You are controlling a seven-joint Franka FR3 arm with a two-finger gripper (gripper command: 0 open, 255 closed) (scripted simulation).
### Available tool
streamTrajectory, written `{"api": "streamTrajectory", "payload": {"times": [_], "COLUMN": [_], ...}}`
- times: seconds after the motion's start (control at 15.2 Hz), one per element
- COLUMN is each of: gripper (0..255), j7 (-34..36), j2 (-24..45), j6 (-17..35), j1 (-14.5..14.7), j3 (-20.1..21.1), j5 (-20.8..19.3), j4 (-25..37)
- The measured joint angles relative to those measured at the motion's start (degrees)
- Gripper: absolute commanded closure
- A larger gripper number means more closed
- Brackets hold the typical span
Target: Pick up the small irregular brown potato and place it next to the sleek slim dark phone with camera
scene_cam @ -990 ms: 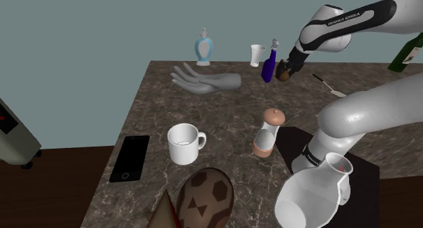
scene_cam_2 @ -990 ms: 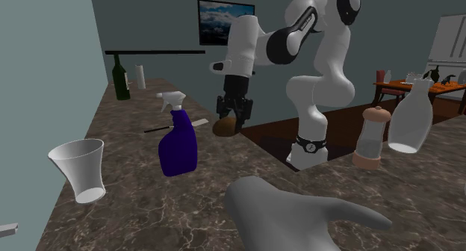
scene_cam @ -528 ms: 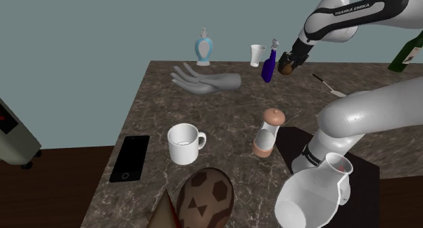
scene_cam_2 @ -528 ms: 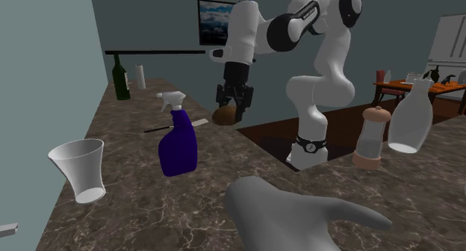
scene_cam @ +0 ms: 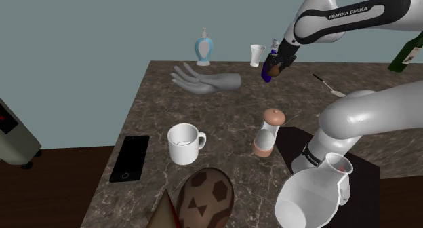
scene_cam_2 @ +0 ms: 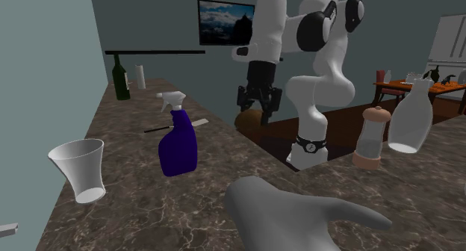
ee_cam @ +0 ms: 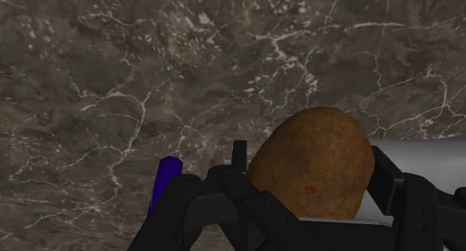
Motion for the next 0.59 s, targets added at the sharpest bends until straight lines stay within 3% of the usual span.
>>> {"api": "streamTrajectory", "payload": {"times": [0.59], "gripper": [255], "j7": [15.07], "j2": [1.85], "j6": [1.47], "j1": [7.34], "j3": [13.51], "j5": [5.86], "j4": [0.36]}}
